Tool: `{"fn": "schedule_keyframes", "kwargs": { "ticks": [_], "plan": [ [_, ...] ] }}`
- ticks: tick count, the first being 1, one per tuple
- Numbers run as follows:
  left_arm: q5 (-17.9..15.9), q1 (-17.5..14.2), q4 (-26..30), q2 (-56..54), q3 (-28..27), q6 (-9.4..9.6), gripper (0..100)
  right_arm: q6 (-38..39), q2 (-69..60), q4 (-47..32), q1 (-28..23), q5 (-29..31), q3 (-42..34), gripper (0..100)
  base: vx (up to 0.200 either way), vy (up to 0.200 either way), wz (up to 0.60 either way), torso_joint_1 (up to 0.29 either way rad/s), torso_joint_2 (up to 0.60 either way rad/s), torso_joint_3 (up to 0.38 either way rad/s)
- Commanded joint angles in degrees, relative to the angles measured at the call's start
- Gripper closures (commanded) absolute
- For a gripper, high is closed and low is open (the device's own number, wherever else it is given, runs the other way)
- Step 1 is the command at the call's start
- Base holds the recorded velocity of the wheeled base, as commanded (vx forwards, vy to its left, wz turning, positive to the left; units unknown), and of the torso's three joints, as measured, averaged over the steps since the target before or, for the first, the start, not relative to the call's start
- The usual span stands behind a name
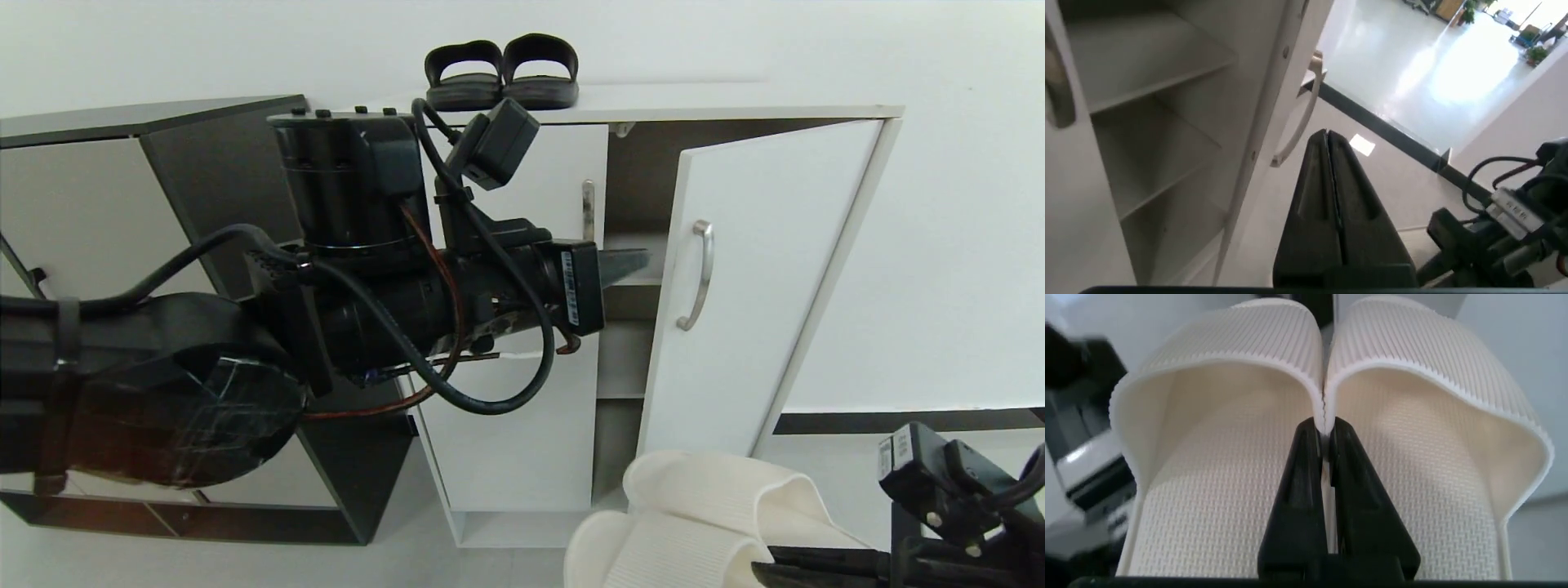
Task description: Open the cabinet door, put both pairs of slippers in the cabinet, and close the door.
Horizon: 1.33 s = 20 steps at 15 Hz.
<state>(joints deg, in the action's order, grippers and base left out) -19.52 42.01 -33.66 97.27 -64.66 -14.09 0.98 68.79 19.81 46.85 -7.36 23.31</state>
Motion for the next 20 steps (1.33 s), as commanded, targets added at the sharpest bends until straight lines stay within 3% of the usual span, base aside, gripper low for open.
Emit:
{"fn": "schedule_keyframes", "kwargs": {
  "ticks": [1, 5, 8, 13, 16, 18, 20],
  "plan": [
    [0.1, -1.3, -1.5, 2.3, -1.0, 0.03, 100, 0.0, -4.5, -6.9, 1.1, -0.1, 3.8, 100, 0.000, 0.000, 0.00, 0.000, 0.00, 0.000],
    [0.3, -4.0, -2.1, 10.0, -8.6, -0.23, 100, 0.0, -5.5, -8.0, 1.1, -0.1, 4.4, 100, 0.000, 0.000, 0.00, 0.000, 0.00, 0.000],
    [0.4, -4.0, -1.8, 15.8, -16.1, -0.23, 100, -0.1, -5.2, -8.0, 1.1, -0.2, 4.3, 100, 0.000, 0.000, 0.00, 0.000, 0.00, 0.000],
    [0.4, -3.1, 1.8, 17.4, -20.9, -0.23, 100, -1.2, -5.1, -8.0, 1.2, -0.3, 3.9, 100, 0.000, 0.000, 0.00, 0.000, 0.00, 0.000],
    [0.4, -1.4, 2.2, 17.7, -21.0, -0.06, 100, -1.7, -4.7, -8.2, 2.5, -0.3, 3.5, 100, -0.133, 0.000, 0.00, 0.002, 0.00, 0.002],
    [0.4, 1.1, 1.8, 16.0, -18.1, 0.65, 100, -1.7, -4.6, -8.1, 3.3, -0.3, 3.2, 100, -0.200, 0.000, 0.00, 0.005, 0.00, 0.002],
    [0.4, 5.8, 1.7, 12.3, -14.0, 1.96, 100, -1.8, -4.9, -8.0, 4.3, -0.3, 2.6, 100, -0.200, 0.000, 0.00, -0.005, 0.00, 0.005]
  ]
}}
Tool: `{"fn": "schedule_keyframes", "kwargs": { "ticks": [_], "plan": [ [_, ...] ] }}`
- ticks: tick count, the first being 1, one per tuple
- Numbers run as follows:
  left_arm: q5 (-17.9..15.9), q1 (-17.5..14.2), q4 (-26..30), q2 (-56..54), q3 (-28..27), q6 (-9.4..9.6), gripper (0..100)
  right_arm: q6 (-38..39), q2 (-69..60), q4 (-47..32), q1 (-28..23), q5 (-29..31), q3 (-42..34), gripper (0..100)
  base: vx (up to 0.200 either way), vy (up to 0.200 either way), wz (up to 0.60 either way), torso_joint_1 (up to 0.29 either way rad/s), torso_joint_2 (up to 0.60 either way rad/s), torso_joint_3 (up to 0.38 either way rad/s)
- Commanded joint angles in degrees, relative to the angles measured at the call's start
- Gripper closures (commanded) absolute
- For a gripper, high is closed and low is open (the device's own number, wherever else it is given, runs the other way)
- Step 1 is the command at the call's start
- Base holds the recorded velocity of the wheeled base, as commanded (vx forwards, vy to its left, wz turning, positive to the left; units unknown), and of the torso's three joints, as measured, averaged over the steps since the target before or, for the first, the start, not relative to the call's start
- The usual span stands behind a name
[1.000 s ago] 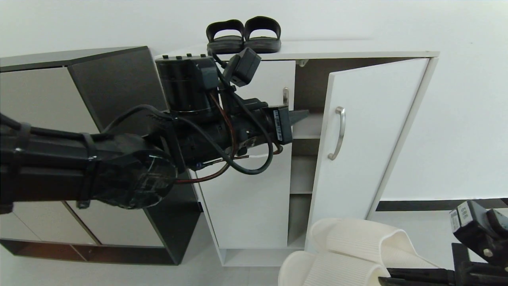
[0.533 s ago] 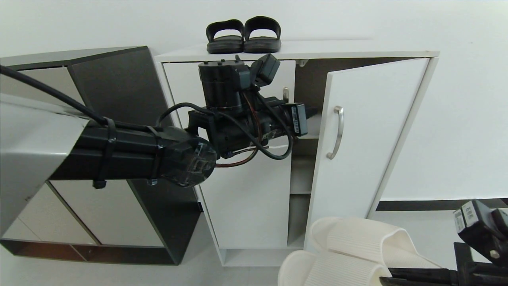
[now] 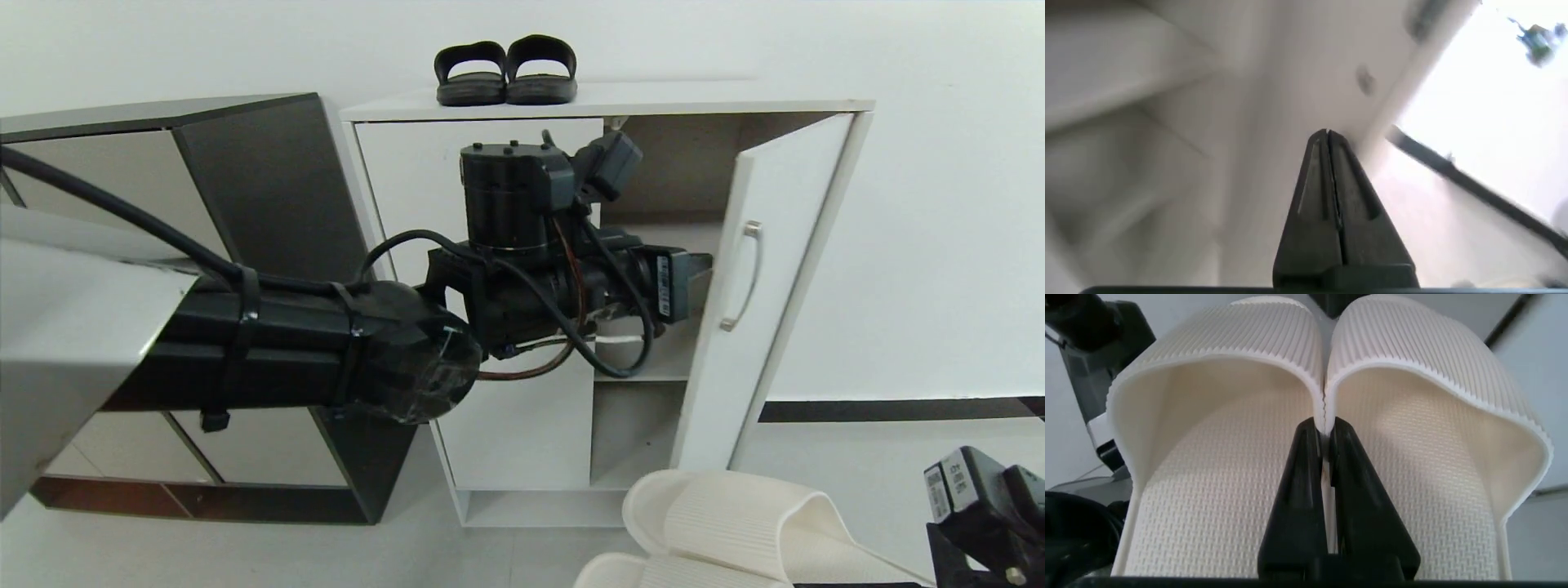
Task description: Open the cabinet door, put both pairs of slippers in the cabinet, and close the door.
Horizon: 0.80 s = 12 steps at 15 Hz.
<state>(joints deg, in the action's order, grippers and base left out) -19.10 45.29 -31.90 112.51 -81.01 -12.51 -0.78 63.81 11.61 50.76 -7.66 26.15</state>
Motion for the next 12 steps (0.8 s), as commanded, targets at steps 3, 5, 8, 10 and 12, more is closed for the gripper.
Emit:
{"fn": "schedule_keyframes", "kwargs": {
  "ticks": [3, 5, 8, 10, 12],
  "plan": [
    [-0.1, 7.4, -0.8, -4.7, 4.0, 1.61, 100, 0.1, 0.4, 0.2, 0.7, -0.1, -0.2, 100, -0.200, 0.000, 0.00, 0.005, 0.00, 0.002],
    [0.0, 6.7, -3.3, -4.0, 4.0, 1.52, 100, 0.2, 0.4, 0.4, 0.7, -0.1, -0.2, 100, -0.200, 0.000, 0.00, -0.005, 0.00, 0.002],
    [3.3, 2.1, -3.9, -5.5, 5.5, 1.61, 100, 0.4, 1.0, 1.4, 0.2, 0.0, -0.3, 100, 0.000, 0.000, 0.00, 0.000, 0.00, 0.000],
    [7.7, -0.6, -4.5, -14.0, 13.5, 3.28, 100, 0.4, 2.4, 3.2, -1.1, 0.2, -0.3, 100, 0.000, 0.000, 0.00, 0.000, 0.00, 0.000],
    [16.0, -3.2, 1.1, -29.6, 24.0, 4.51, 100, 0.6, 4.0, 6.0, -3.6, 1.0, 0.6, 100, 0.000, 0.000, 0.00, 0.000, 0.00, 0.000]
  ]
}}
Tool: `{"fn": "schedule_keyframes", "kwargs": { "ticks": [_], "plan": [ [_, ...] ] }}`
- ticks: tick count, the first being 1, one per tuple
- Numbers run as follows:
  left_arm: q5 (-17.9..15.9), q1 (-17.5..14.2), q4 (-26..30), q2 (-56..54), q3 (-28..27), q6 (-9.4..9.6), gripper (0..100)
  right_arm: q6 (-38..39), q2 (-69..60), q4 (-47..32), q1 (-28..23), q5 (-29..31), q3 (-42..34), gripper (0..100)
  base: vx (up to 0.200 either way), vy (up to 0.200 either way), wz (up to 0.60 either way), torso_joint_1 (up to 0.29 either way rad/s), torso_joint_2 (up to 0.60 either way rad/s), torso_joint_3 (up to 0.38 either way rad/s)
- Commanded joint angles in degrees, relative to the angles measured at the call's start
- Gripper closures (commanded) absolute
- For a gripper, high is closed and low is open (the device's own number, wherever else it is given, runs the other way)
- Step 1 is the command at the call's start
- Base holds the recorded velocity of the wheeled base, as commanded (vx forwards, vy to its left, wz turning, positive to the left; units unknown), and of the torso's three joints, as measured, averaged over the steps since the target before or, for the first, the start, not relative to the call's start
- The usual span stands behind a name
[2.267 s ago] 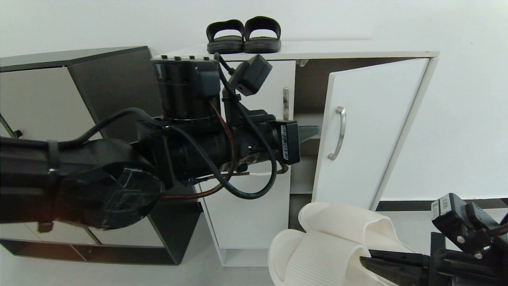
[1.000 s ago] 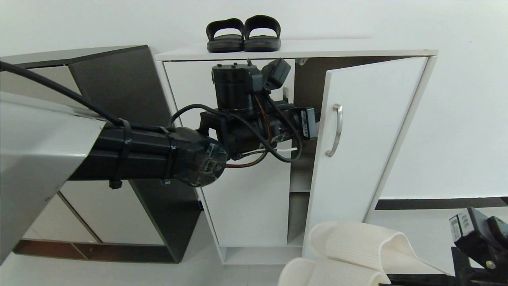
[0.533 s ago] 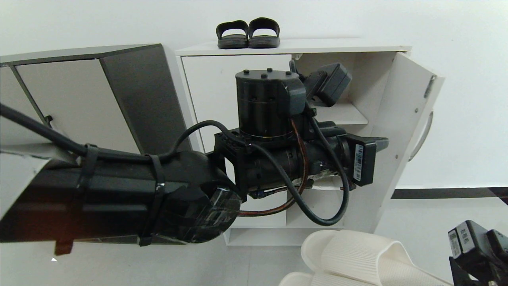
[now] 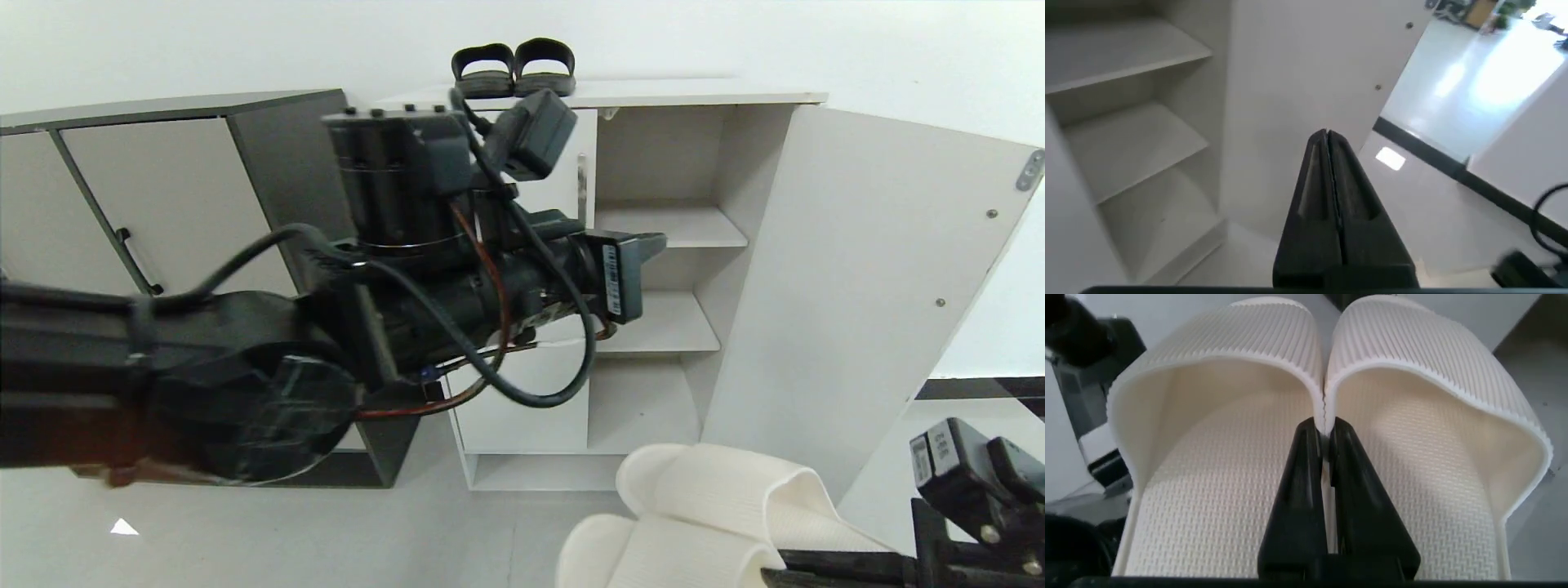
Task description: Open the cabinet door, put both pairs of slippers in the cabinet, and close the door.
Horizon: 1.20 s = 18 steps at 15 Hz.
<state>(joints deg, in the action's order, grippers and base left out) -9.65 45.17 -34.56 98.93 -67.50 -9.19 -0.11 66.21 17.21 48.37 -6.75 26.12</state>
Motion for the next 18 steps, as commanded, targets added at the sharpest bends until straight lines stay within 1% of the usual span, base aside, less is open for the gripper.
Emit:
{"fn": "schedule_keyframes", "kwargs": {
  "ticks": [1, 2, 3, 4, 5, 6, 7, 8, 9, 10, 11, 12, 13, 14, 15, 16, 17, 18],
  "plan": [
    [16.2, -3.9, 10.6, -24.6, 14.6, 2.16, 100, 1.2, 2.8, 1.2, -2.7, 1.7, 1.5, 100, 0.000, 0.000, 0.00, 0.000, 0.00, 0.000],
    [24.9, -4.7, 17.4, -32.1, 17.6, 3.04, 100, 3.5, 4.3, 1.9, -3.1, 3.9, 2.6, 100, 0.000, 0.000, 0.00, 0.000, 0.00, 0.000],
    [30.5, -5.9, 23.4, -40.0, 20.5, 3.13, 100, 6.0, 5.8, 3.1, -3.2, 6.2, 4.1, 100, 0.000, 0.000, 0.00, 0.000, 0.00, 0.000],
    [31.3, -10.0, 29.2, -48.7, 23.6, 3.30, 100, 8.4, 7.7, 4.2, -3.2, 9.6, 6.3, 100, 0.000, 0.000, 0.00, 0.000, 0.00, 0.000],
    [31.3, -16.3, 33.2, -55.3, 25.9, 3.22, 100, 9.8, 9.2, 4.4, -3.1, 13.6, 7.9, 100, 0.000, 0.000, 0.00, 0.000, 0.00, 0.000],
    [31.8, -21.4, 35.3, -61.5, 29.0, 3.22, 100, 10.7, 10.6, 4.8, -3.1, 17.2, 8.9, 100, 0.000, 0.000, 0.00, 0.000, 0.00, 0.000],
    [33.5, -26.4, 35.7, -67.2, 33.0, 3.30, 100, 10.8, 11.5, 5.3, -3.1, 19.5, 9.5, 100, 0.000, 0.000, 0.00, 0.000, 0.00, 0.000],
    [35.2, -32.2, 35.7, -72.6, 38.6, 3.83, 100, 10.7, 11.8, 5.8, -3.1, 21.2, 9.6, 100, 0.000, 0.000, 0.00, 0.000, 0.00, 0.000],
    [35.5, -37.0, 35.6, -78.1, 43.8, 4.45, 100, 10.7, 11.8, 5.9, -3.1, 21.4, 9.6, 100, 0.000, 0.000, 0.00, 0.000, 0.00, 0.000],
    [35.4, -39.6, 35.7, -83.3, 48.8, 4.71, 100, 10.7, 11.9, 5.9, -3.1, 21.4, 9.5, 100, 0.000, 0.000, 0.00, 0.000, 0.00, 0.000],
    [35.7, -40.9, 35.7, -87.9, 52.8, 5.85, 100, 10.7, 11.8, 5.9, -3.1, 21.5, 9.5, 100, 0.000, 0.000, 0.00, 0.000, 0.00, 0.000],
    [35.8, -42.2, 35.7, -91.4, 55.5, 6.99, 100, 10.7, 11.9, 5.9, -3.2, 21.5, 9.4, 100, 0.000, 0.000, 0.00, 0.000, 0.00, 0.000],
    [35.9, -43.3, 35.8, -94.2, 57.8, 7.52, 100, 10.7, 12.0, 5.9, -3.1, 21.5, 9.3, 100, 0.000, 0.000, 0.00, 0.000, 0.00, 0.000],
    [35.9, -45.3, 35.8, -96.8, 60.2, 8.93, 100, 10.7, 12.1, 5.8, -3.0, 21.3, 9.3, 100, 0.000, 0.000, 0.00, 0.000, 0.00, 0.000],
    [37.3, -45.9, 35.3, -97.7, 62.0, 9.37, 100, 10.7, 12.5, 5.9, -2.9, 21.3, 9.3, 100, 0.000, 0.000, 0.00, 0.000, 0.00, 0.000],
    [39.3, -45.8, 34.6, -97.7, 62.7, 9.10, 100, 10.7, 12.5, 5.9, -2.9, 21.3, 9.3, 100, 0.000, 0.000, 0.00, 0.000, 0.00, 0.000],
    [38.3, -45.3, 34.1, -98.8, 65.5, 9.89, 100, 10.7, 12.5, 5.9, -2.9, 21.3, 9.1, 100, 0.000, 0.000, 0.00, 0.000, 0.00, 0.000],
    [31.5, -45.2, 32.6, -98.9, 67.5, 11.30, 100, 10.6, 12.5, 5.9, -2.9, 21.3, 8.9, 100, 0.000, 0.000, 0.00, 0.000, 0.00, 0.000]
  ]
}}
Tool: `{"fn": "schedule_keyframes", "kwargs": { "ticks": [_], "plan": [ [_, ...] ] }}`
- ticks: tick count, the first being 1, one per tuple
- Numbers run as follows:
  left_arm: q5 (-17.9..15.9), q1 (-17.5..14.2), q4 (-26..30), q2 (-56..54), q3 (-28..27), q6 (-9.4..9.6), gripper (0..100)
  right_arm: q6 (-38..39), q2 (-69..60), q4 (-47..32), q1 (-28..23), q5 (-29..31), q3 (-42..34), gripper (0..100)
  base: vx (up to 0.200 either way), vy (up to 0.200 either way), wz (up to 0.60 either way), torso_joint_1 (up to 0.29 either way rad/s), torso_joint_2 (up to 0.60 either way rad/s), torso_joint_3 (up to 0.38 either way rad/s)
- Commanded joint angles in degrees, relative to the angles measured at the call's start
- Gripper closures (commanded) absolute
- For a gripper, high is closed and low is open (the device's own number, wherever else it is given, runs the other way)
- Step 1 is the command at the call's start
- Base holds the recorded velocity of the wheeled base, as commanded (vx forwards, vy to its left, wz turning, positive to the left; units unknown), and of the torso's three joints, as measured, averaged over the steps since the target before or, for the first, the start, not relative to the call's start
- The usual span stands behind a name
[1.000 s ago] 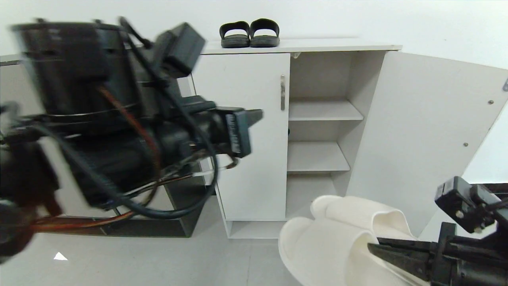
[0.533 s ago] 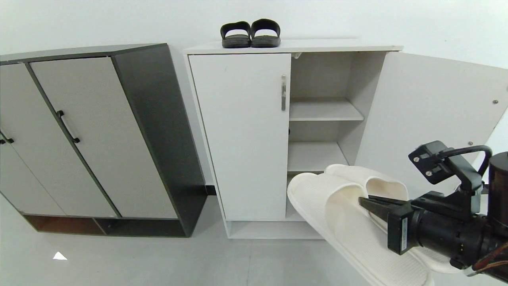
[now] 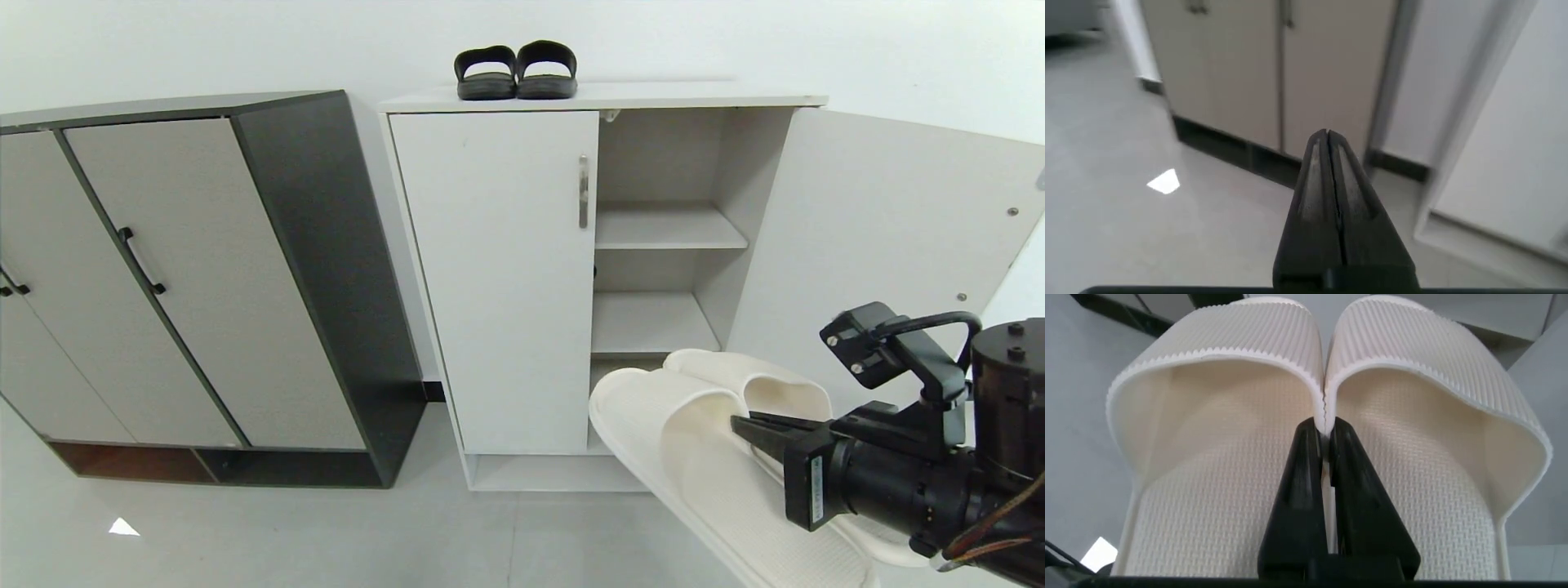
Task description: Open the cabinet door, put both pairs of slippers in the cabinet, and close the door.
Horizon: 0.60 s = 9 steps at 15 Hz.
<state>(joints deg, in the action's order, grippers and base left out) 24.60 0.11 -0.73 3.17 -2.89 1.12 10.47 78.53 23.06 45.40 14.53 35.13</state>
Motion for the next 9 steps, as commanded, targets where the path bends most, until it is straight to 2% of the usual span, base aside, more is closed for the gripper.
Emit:
{"fn": "schedule_keyframes", "kwargs": {
  "ticks": [1, 2, 3, 4, 5, 6, 7, 8, 9],
  "plan": [
    [-11.6, -0.1, -2.2, -3.2, 2.9, -0.15, 100, -0.2, 0.1, 0.1, 0.1, -0.1, -0.3, 100, 0.000, 0.000, 0.00, 0.000, 0.00, 0.000],
    [-18.9, -0.1, -1.6, -3.2, 2.9, -2.00, 100, -0.2, 0.2, 0.2, 0.1, -0.1, -0.3, 100, 0.000, 0.000, 0.00, 0.000, 0.00, 0.000],
    [-24.0, -0.1, 0.6, -3.2, 2.9, -1.74, 100, -0.2, 0.3, 0.4, 0.2, -0.1, -0.6, 100, 0.000, 0.000, 0.00, 0.000, 0.00, 0.000],
    [-26.5, -0.1, 1.2, -3.1, 2.9, -1.03, 100, -0.4, 0.3, 0.8, 0.2, -0.2, -1.1, 100, 0.000, 0.000, 0.00, 0.000, 0.00, 0.000],
    [-26.7, -0.1, 0.9, -3.1, 2.9, 0.02, 100, -0.8, 0.4, 1.0, 0.3, -0.2, -1.5, 100, 0.000, 0.000, 0.00, 0.000, 0.00, 0.000],
    [-24.3, -0.1, 0.9, -3.2, 2.9, 1.69, 100, -1.2, 0.7, 1.1, 0.3, 0.0, -1.6, 100, 0.000, 0.000, 0.00, 0.000, 0.00, 0.000],
    [-21.0, -0.1, 0.9, -3.2, 2.9, 1.69, 100, -1.2, 0.8, 1.1, 0.4, 0.1, -1.5, 100, 0.000, 0.000, 0.00, 0.000, 0.00, 0.000],
    [-20.5, -0.1, 0.9, -3.2, 2.9, 0.37, 100, -1.0, 1.3, 1.6, 0.3, 0.2, -1.2, 100, 0.000, 0.000, 0.00, 0.000, 0.00, 0.000],
    [-20.0, -0.1, 0.9, -3.2, 2.9, -0.07, 100, -1.0, 1.4, 2.4, 0.4, 0.4, -1.4, 100, 0.000, 0.000, 0.00, 0.000, 0.00, 0.000]
  ]
}}
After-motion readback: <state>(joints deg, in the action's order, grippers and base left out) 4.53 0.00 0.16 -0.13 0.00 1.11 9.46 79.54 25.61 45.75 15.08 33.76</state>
